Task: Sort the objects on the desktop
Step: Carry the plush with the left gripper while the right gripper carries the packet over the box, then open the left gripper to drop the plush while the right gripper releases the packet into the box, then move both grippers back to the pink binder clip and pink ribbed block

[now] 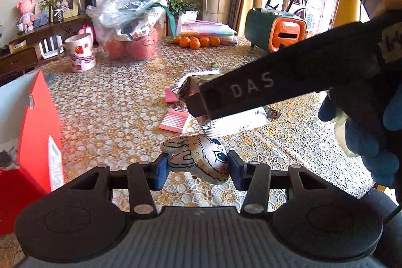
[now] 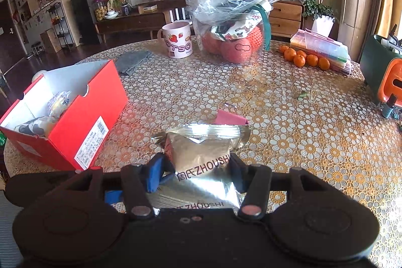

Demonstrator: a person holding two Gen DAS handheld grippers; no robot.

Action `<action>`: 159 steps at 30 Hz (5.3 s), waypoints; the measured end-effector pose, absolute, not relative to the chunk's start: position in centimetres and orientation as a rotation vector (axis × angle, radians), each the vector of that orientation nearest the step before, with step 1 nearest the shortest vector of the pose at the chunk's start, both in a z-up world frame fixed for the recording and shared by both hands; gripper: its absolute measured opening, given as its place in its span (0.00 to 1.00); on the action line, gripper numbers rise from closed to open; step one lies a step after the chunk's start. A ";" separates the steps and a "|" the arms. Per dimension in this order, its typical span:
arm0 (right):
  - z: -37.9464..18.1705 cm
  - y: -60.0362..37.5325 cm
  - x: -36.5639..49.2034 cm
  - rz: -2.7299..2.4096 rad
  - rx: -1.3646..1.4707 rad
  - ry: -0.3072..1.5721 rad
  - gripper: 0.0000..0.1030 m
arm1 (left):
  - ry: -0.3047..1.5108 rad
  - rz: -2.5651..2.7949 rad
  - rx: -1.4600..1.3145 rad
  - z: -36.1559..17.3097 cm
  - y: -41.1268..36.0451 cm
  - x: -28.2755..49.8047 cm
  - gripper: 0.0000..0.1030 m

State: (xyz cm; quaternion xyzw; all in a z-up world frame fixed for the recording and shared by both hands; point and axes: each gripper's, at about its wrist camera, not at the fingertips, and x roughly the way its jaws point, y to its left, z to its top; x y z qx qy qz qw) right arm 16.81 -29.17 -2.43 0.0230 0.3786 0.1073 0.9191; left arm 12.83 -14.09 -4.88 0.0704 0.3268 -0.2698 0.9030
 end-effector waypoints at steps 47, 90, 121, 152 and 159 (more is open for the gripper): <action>2.9 -10.8 16.0 0.509 -0.135 0.724 0.52 | 0.587 -0.180 0.088 1.5 11.4 16.6 0.46; -2.7 -5.3 22.0 0.582 -0.187 0.815 0.55 | 0.964 -0.215 0.180 -5.1 9.1 32.4 0.68; 0.6 -15.8 15.6 0.501 -0.089 0.748 0.66 | 0.748 -0.323 0.114 2.1 4.2 22.5 0.76; -2.7 -31.5 17.9 0.188 -0.026 0.791 0.68 | 0.653 -0.554 0.229 -2.2 -12.1 16.8 0.76; -4.4 -32.1 21.2 0.172 -0.027 0.820 0.68 | 0.690 -0.571 0.237 -5.5 -14.6 18.7 0.76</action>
